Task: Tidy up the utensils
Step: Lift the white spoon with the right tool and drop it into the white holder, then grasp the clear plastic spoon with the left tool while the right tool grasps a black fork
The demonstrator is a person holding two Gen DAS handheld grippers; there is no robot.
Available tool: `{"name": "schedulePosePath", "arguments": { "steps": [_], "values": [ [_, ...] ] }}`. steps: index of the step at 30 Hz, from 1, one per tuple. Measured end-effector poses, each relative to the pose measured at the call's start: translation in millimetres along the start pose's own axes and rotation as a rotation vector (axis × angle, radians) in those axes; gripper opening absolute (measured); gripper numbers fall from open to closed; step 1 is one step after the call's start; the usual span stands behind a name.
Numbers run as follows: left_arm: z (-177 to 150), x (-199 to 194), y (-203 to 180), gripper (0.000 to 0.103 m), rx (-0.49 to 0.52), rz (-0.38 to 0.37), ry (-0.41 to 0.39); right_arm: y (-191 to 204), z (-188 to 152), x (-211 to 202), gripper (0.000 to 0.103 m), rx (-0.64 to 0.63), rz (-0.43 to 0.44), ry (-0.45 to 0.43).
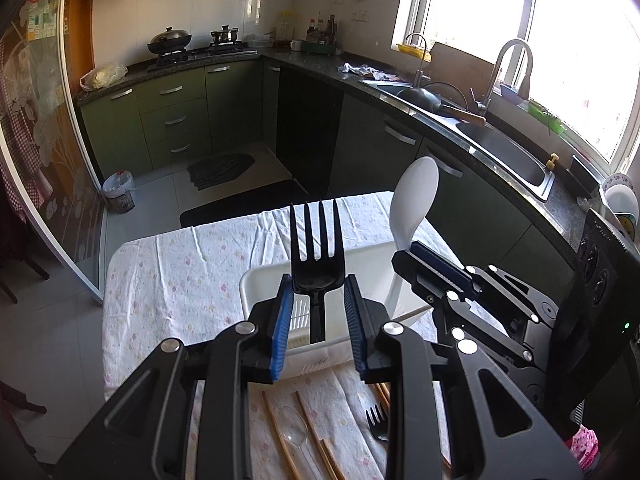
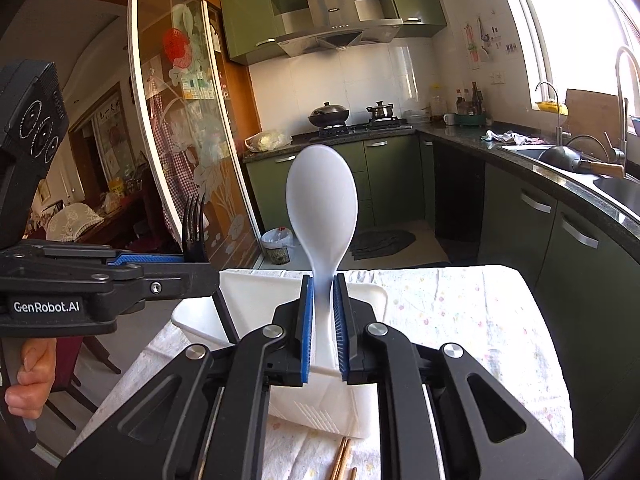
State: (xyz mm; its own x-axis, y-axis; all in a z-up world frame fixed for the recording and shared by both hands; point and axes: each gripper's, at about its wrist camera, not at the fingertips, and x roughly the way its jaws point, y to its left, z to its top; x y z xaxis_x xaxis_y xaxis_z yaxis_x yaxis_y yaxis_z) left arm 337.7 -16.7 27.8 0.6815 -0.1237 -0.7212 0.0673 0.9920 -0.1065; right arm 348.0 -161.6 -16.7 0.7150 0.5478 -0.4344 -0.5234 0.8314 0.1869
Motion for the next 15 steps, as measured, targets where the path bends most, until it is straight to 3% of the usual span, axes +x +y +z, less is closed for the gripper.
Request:
{"name": "schedulePosePath", "arguments": {
  "steps": [9,12,15],
  "values": [
    [-12,-19,-3,0.041,0.01,-0.017,0.006,3,-11,-32,0.018,-0.006,0.005,-0.002],
    [-22,-33,-2,0.041,0.008,-0.034,0.015,6,-15,-55,0.028,-0.007,0.023,-0.006],
    [-44,-41,1,0.047,0.003,-0.057,0.06,14,-28,-72,0.028,-0.023,0.039,0.053]
  ]
}}
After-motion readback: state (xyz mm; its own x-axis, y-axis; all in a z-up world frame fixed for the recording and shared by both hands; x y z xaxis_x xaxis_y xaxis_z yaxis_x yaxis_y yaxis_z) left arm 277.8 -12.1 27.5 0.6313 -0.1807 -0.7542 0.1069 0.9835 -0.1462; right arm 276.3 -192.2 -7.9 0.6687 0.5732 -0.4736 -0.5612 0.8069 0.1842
